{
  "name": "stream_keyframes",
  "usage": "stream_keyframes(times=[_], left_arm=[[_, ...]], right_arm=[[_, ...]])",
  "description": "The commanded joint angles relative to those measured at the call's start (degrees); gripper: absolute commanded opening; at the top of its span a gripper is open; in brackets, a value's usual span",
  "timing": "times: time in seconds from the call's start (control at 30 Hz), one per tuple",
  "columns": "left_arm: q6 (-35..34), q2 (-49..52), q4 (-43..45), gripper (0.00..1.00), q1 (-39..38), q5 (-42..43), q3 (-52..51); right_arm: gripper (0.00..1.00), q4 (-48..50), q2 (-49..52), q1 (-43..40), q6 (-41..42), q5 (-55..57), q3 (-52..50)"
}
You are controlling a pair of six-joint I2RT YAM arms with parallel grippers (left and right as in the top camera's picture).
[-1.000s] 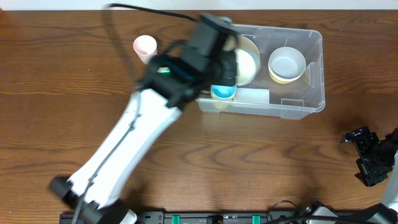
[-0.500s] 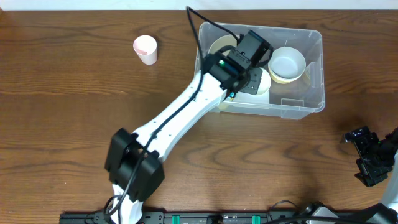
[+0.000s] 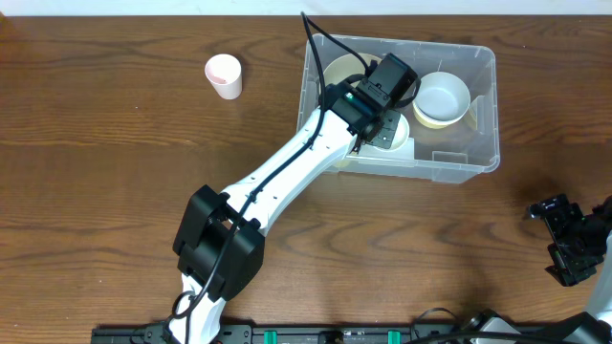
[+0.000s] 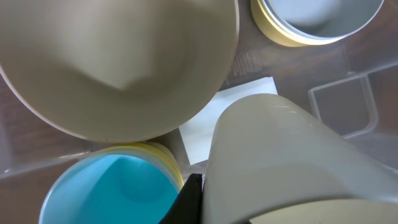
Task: Pack container
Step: 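Lower the white cup right of the blue cup and release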
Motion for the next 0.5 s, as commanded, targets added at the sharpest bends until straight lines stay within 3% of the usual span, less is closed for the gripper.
stream_keyframes(times=[0.0, 0.3, 0.47], left_arm=[[3.17, 1.29, -0.37, 0.06, 0.13, -1.22, -0.13], [4.90, 2.29, 0.35, 0.06, 0.13, -1.31, -0.13], [4.87, 2.29, -0.61, 0.06, 0.15, -6.23, -0.13]], right_arm=[[0.99, 0.11, -0.68, -0.48, 0.83, -0.37, 0.02], [0.99, 0.11, -0.68, -0.48, 0.83, -0.37, 0.02], [0.99, 0.11, -0.68, -0.48, 0.83, -0.37, 0.02]])
